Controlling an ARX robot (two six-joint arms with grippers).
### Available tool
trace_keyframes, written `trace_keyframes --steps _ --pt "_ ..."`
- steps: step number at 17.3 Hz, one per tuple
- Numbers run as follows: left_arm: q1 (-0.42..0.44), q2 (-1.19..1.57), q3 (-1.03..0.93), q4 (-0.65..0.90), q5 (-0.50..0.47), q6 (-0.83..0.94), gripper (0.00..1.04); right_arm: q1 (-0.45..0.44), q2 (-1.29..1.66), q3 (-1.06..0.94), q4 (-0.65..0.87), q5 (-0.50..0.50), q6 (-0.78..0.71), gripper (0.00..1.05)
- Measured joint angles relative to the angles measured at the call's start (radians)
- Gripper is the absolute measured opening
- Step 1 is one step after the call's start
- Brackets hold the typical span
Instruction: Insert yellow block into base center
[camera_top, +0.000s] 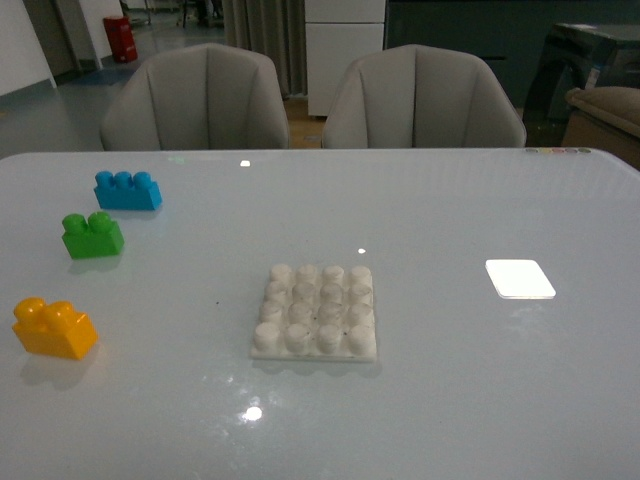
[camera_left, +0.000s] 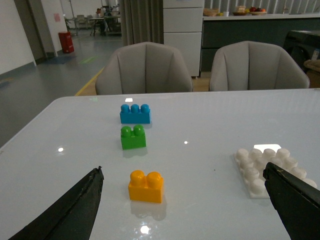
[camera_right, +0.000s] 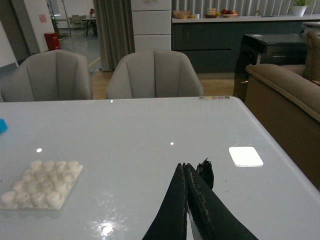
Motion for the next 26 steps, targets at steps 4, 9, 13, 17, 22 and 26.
trace_keyframes --steps 4,9,13,17,22,26 --pt "0.0 0.0 0.0 0.001 -0.001 0.0 0.98 0.184 -0.039 -0.042 0.001 0.179 -0.003 0.02" --pt "0.0 0.0 0.0 0.001 0.0 0.0 0.98 0.18 -0.086 -0.086 0.016 0.181 -0.003 0.02" --pt "0.0 0.0 0.0 0.001 -0.001 0.0 0.98 0.18 -0.103 -0.104 0.01 0.181 -0.003 0.02" --pt "0.0 0.0 0.0 0.001 0.0 0.0 0.98 0.18 -0.103 -0.104 0.01 0.181 -0.005 0.06" --pt "0.0 0.0 0.0 0.001 0.0 0.0 0.98 0.18 -0.103 -0.104 0.01 0.181 -0.005 0.61" --pt "0.0 0.0 0.0 0.001 0.0 0.0 0.98 0.18 -0.103 -0.104 0.01 0.181 -0.004 1.0"
